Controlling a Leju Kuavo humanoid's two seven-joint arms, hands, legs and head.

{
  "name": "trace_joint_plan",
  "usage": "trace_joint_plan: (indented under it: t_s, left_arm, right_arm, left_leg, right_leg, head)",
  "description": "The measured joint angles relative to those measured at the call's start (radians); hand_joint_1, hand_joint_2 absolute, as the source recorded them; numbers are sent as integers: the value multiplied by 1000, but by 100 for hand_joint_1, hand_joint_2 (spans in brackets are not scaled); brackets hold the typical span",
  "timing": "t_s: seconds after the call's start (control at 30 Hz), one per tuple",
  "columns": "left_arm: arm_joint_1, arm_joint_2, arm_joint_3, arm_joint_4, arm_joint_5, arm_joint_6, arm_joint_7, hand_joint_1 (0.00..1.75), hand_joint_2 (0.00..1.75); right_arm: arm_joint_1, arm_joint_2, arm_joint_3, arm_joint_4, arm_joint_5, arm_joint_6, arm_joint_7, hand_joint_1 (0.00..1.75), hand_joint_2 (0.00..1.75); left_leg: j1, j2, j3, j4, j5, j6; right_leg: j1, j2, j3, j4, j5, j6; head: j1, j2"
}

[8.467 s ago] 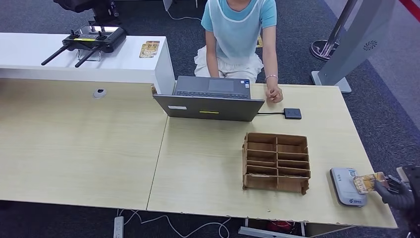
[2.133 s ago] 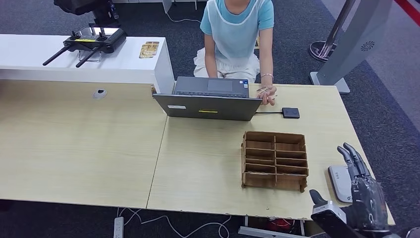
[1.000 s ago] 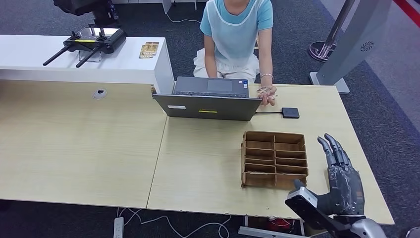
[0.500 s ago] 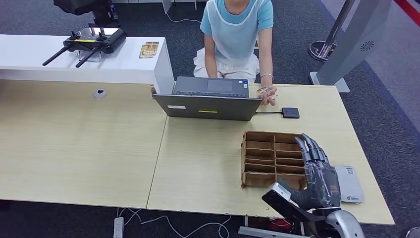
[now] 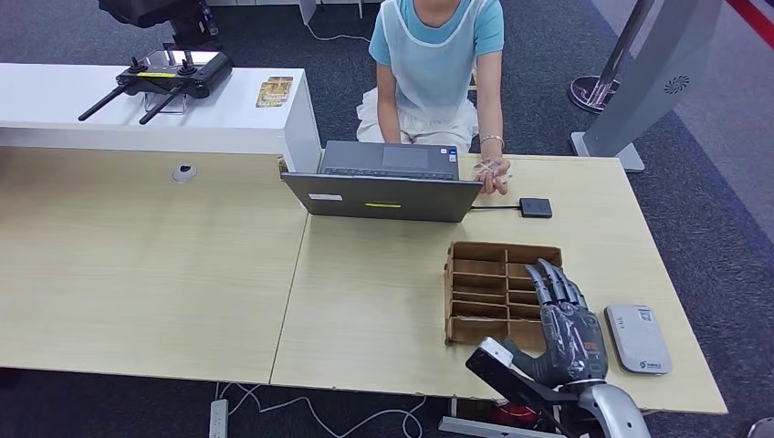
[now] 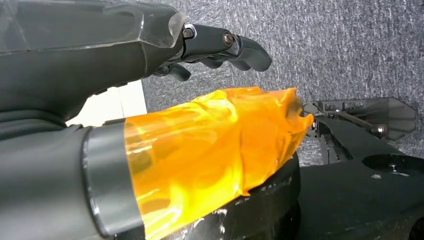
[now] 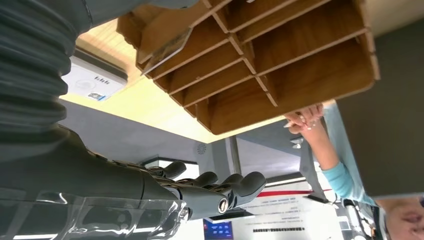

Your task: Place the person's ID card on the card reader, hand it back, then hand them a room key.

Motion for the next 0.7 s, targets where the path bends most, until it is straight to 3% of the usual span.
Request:
trace_joint_plan:
  t_s: [0.3,0.7]
  left_arm:
    - [-1,0,11,-4,4,2,3,0,0]
    - [-4,-3,16,-5,5,1,1,0,0]
  right_arm:
    - [-14,-3,1,60,139,0,83,0,175]
    - [-57,18,0,134,250,-2,106,0,175]
  left_leg:
    - [0,0,0,0,0,0]
    - [0,0,0,0,0,0]
  right_leg:
    - [0,0,0,0,0,0]
    - [0,0,0,0,0,0]
  head:
    - [0,0]
    - [0,0]
